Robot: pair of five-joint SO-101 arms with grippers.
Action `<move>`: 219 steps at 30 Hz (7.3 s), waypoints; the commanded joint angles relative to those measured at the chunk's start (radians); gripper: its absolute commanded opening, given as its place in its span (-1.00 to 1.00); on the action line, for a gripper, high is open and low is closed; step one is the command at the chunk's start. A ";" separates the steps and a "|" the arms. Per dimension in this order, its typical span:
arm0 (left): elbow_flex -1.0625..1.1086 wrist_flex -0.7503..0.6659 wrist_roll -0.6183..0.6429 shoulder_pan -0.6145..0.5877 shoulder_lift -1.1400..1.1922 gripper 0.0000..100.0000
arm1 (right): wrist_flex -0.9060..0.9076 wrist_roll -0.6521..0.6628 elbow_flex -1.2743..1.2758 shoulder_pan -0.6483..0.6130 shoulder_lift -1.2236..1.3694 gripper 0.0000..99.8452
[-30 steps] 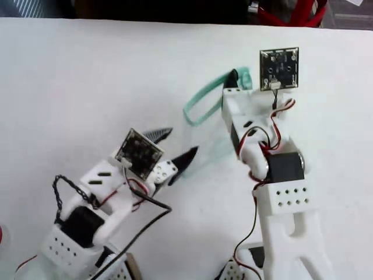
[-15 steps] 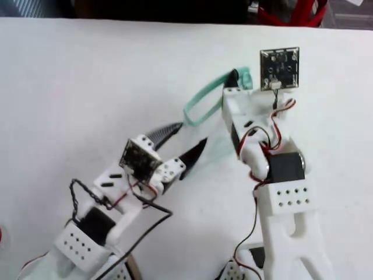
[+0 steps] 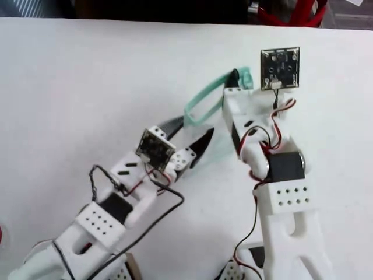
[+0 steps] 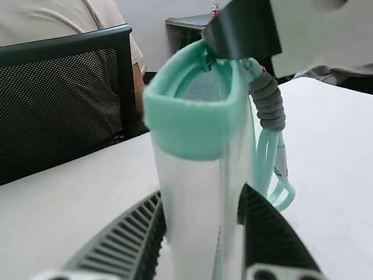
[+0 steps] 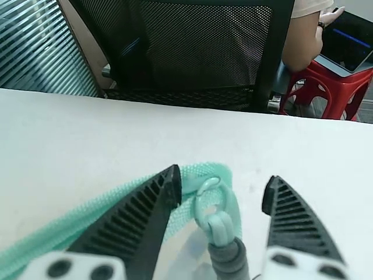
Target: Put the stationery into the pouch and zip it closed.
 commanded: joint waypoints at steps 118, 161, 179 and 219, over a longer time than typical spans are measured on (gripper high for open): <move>0.087 0.523 0.044 0.082 -0.552 -0.55 | -0.249 0.146 0.715 0.097 -1.155 -0.96; 0.276 0.081 -0.094 0.194 -0.549 -0.95 | 0.217 0.075 -0.017 0.185 -0.260 -0.96; 0.222 0.150 -0.094 0.001 -0.547 -0.95 | 0.748 0.468 -0.531 -0.254 -0.251 -0.96; 0.242 0.152 -0.155 -0.001 -0.547 -0.95 | 1.004 0.697 -0.528 -0.361 -0.302 -0.96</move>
